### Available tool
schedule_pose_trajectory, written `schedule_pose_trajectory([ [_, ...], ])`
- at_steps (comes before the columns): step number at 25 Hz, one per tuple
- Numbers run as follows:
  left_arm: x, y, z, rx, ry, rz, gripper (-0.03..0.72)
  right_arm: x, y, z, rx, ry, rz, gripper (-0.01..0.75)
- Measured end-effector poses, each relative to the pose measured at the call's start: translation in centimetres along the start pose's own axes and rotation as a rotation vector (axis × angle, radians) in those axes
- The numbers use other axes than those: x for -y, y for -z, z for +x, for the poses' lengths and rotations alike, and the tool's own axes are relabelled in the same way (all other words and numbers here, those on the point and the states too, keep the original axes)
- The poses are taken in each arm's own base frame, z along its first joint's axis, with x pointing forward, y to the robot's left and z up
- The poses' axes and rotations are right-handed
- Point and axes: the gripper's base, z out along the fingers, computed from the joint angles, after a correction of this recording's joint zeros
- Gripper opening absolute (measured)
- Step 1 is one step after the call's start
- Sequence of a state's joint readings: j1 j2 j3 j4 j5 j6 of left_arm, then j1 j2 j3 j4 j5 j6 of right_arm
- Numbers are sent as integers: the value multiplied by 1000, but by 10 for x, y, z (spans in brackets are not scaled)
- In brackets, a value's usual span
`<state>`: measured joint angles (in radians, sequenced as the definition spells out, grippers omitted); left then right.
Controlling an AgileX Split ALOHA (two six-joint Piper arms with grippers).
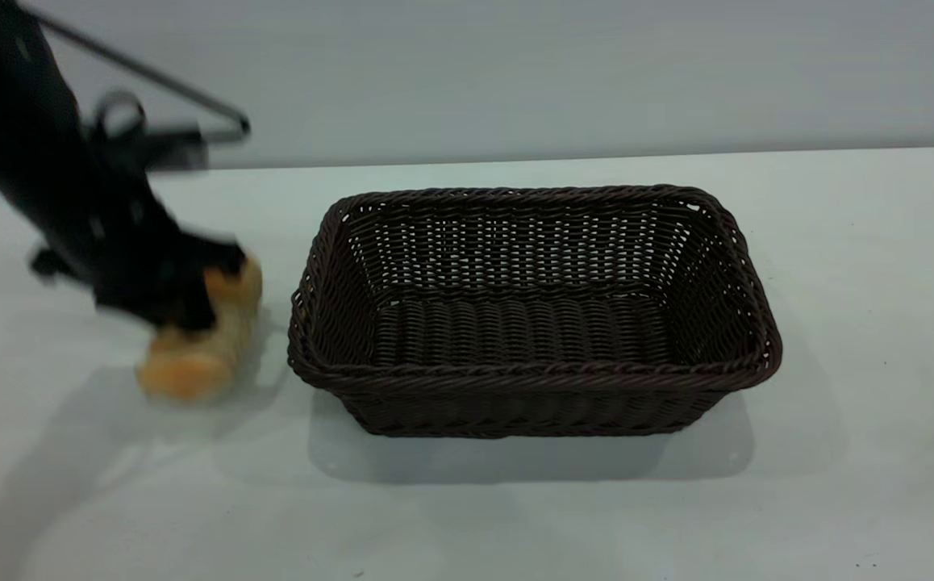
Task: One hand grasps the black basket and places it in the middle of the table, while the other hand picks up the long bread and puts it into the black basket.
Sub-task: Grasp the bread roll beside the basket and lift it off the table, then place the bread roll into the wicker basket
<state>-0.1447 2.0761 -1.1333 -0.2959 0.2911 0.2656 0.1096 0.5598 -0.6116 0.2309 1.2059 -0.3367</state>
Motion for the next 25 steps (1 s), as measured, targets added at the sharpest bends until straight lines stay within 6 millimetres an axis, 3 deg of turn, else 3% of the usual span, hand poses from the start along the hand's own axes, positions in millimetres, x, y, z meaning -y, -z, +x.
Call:
schedule_pose_trajectory([
  [5,19,82,-19,182,-119,-5,102,-3,0,35,98,1,89,477],
  [8,50,109,-24,247,-221,23,98,-4,1,45,179,-19,126,477],
  [10,82,113,-25,271,-303,57,95,-4,5,49,221,-33,153,477],
  [13,129,103,-22,308,-413,103,95,-3,7,52,245,-57,174,477],
  [17,173,51,-13,349,-511,125,93,-3,8,52,248,-67,182,477],
  [21,181,0,1,297,-517,117,112,-4,11,56,281,-68,194,476],
  [25,179,-14,6,259,-489,115,246,-5,15,63,336,-73,218,474],
])
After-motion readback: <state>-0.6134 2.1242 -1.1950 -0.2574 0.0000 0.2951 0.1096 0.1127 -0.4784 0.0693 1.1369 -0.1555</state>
